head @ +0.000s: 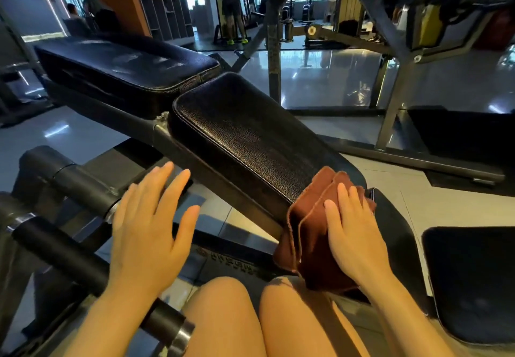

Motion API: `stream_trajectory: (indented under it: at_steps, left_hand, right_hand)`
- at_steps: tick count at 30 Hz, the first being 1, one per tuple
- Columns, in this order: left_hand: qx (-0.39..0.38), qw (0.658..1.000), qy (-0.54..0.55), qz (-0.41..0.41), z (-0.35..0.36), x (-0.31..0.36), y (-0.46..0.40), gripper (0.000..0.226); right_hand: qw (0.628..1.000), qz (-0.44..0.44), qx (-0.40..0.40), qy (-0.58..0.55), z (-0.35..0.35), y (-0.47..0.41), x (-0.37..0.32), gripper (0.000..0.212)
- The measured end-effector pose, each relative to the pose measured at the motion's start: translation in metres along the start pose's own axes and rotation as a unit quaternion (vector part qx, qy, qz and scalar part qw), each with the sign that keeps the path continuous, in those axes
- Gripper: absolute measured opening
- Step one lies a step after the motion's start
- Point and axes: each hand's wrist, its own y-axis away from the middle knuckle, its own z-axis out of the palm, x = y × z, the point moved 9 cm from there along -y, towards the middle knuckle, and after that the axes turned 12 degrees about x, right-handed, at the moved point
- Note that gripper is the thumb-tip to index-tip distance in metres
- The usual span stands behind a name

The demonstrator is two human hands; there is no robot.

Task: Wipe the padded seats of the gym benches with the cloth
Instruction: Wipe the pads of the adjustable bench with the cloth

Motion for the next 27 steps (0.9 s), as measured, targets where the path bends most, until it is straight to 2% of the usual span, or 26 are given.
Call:
stream_trajectory:
  at_steps: [2,5,10,13,17,21,24,27]
  left_hand:
    - [0.003,0.998,-0.064,0.004,-0.008,-0.011,0.008,0.055]
    - [0.027,0.993,-0.108,-0.041,-0.018,-0.025,0.019,0.056]
    - [0.047,0.993,-0.097,-0.047,-0.017,-0.022,0.017,0.053]
    - [0.058,0.993,-0.09,-0.045,-0.019,-0.024,0.019,0.05]
    - [0.066,0.992,-0.1,-0.048,-0.024,-0.025,0.02,0.048]
    - [0.092,0.99,-0.1,-0.044,-0.033,-0.021,0.025,0.043]
    - [0.093,0.987,-0.098,-0.082,-0.036,-0.027,0.039,0.043]
    - [0.096,0.982,-0.092,-0.133,-0.035,-0.032,0.049,0.045]
  right_hand:
    - [0.996,-0.093,0.006,0.009,0.002,0.003,-0.038,0.076]
    - [0.978,-0.208,0.011,0.011,0.01,0.004,-0.11,0.081]
    - [0.946,-0.317,0.058,0.029,0.03,-0.026,-0.211,0.077]
    - [0.933,-0.347,0.077,0.05,0.04,-0.029,-0.247,0.076]
    - [0.924,-0.372,0.084,0.029,0.033,-0.013,-0.232,0.076]
    - [0.938,-0.336,0.076,0.04,0.021,0.013,-0.154,0.074]
    - [0.941,-0.317,0.084,0.077,0.012,0.02,-0.099,0.072]
    - [0.946,-0.297,0.083,0.097,0.01,0.017,-0.09,0.072]
